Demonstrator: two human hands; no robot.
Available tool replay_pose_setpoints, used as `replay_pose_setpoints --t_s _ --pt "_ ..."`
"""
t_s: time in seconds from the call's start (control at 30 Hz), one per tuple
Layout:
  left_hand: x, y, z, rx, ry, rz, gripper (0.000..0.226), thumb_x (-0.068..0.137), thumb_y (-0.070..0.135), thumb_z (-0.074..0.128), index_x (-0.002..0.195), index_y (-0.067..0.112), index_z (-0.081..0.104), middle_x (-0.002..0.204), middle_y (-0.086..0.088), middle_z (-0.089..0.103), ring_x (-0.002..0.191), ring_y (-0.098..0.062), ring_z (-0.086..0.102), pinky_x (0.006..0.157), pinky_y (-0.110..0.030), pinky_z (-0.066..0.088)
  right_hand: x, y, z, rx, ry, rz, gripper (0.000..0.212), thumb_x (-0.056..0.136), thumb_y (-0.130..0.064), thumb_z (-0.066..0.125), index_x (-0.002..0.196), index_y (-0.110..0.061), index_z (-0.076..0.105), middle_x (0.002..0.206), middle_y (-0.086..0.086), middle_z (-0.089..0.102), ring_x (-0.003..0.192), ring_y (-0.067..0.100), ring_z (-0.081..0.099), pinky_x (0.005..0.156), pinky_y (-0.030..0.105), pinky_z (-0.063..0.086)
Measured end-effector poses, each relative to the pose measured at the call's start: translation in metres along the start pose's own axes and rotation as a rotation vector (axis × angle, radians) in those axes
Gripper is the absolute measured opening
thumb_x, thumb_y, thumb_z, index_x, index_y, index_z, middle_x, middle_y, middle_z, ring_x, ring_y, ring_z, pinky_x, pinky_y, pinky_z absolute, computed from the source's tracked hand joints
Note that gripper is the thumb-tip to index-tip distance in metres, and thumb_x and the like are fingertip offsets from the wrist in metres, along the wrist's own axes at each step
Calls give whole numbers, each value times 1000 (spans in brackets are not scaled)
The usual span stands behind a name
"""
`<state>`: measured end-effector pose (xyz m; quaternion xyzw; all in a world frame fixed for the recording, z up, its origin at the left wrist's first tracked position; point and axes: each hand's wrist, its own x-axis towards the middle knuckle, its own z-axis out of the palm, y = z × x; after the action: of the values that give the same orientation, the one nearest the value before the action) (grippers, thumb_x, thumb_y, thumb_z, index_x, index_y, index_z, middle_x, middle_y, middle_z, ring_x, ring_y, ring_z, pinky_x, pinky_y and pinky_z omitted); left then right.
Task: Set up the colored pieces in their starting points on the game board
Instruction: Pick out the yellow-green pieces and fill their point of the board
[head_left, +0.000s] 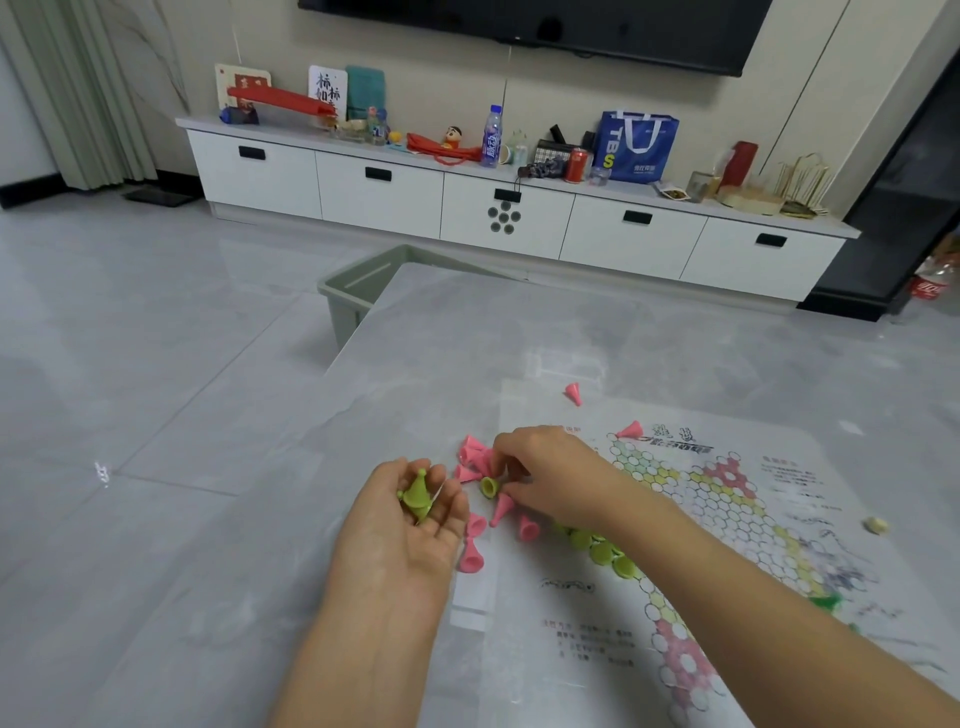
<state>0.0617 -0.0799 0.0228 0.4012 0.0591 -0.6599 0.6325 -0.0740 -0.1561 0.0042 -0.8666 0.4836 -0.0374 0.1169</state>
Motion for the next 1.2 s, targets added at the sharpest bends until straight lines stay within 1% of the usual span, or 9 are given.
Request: replay_pose_setpoints --t_s 0.17,0.27,0.37,0.43,0.6,0.7,0.8,1.07,1.2 --pt "-4 0 2 35 -69 -42 17 86 8 49 72 5 58 46 -3 57 58 -15 50 45 -15 49 0 -2 3 24 6 -5 12 82 -16 55 93 -15 61 93 4 63 84 19 53 75 32 45" --pt "-8 0 4 119 -104 -35 16 86 7 49 76 5 61 45 -1 49 45 -11 43 38 -13 40 -5 -1 -6 140 69 33 9 82 -19 60 89 -14 61 87 4 66 82 19 58 76 35 49" --pt "-12 0 6 272 -154 50 17 86 9 48 75 8 61 41 4 32 31 -7 27 32 -13 21 -21 -6 -27 286 143 69 4 82 -17 63 84 -16 59 76 -3 63 75 12 60 70 21 48" --pt "-15 -3 7 413 -212 140 20 88 12 48 75 9 63 40 5 29 30 -7 23 33 -14 16 -38 -11 -42 414 193 91 5 82 -14 64 83 -15 60 73 -6 65 69 3 60 61 12 46" --pt "-20 -21 8 764 -325 248 20 91 20 52 85 9 67 44 5 29 35 -8 22 36 -14 16 -85 -19 -52 561 320 140 8 81 -15 65 84 -23 65 70 -6 65 65 4 60 62 18 51" --pt "-24 -34 8 884 -416 253 24 89 24 54 75 6 59 49 3 27 39 -8 20 38 -16 15 -105 -20 -45 580 343 153 10 80 -12 65 83 -22 65 68 -4 64 64 5 59 60 18 51" --pt "-22 -45 8 970 -418 284 21 89 19 55 72 15 67 47 6 28 38 -7 22 37 -15 19 -113 -16 -38 648 383 152 11 78 -11 67 80 -21 66 66 -3 64 64 6 59 62 17 50" --pt "-19 -72 18 858 -424 164 23 92 11 47 78 11 65 45 5 33 36 -6 25 35 -14 20 -126 9 -29 706 473 185 10 78 -13 68 83 -22 69 77 -5 68 72 5 61 68 16 50" --pt "-17 -74 26 493 -256 -24 16 88 5 48 85 2 63 55 -4 45 43 -11 39 34 -15 35 -132 42 -29 664 592 390 12 82 -16 64 81 -28 66 80 -13 68 74 2 62 67 11 49"
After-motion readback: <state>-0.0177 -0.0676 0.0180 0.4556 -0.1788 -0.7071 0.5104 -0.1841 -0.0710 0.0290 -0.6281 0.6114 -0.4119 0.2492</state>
